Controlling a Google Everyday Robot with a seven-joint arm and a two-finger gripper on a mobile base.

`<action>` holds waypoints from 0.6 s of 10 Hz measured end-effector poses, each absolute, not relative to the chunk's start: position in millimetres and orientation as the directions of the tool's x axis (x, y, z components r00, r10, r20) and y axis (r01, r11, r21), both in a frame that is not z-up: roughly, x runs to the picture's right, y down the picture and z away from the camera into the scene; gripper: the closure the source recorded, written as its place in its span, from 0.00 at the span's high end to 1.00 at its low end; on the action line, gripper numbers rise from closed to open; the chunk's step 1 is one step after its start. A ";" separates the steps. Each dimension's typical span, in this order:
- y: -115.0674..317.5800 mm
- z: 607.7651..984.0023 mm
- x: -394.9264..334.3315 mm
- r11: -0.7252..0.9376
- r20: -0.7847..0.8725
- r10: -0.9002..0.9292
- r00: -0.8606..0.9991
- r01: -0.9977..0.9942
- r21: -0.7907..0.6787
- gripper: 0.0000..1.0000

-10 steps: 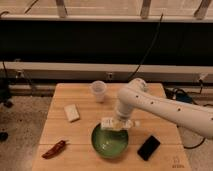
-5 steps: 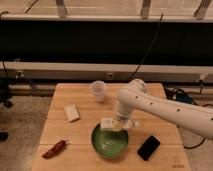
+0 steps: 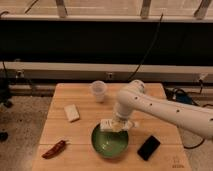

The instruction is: Place the bottle in the ceramic bowl

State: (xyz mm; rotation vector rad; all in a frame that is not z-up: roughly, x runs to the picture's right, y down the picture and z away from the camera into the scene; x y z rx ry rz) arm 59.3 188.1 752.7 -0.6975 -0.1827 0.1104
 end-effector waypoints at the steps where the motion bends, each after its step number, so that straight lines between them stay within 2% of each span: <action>1: 188.6 752.7 59.2 0.762 0.131 0.160 0.978 -0.039 -0.646 0.50; 3: 189.6 752.9 58.2 0.764 0.134 0.156 0.979 -0.033 -0.644 0.70; 6: 191.7 752.9 56.2 0.766 0.141 0.148 0.979 -0.024 -0.643 0.71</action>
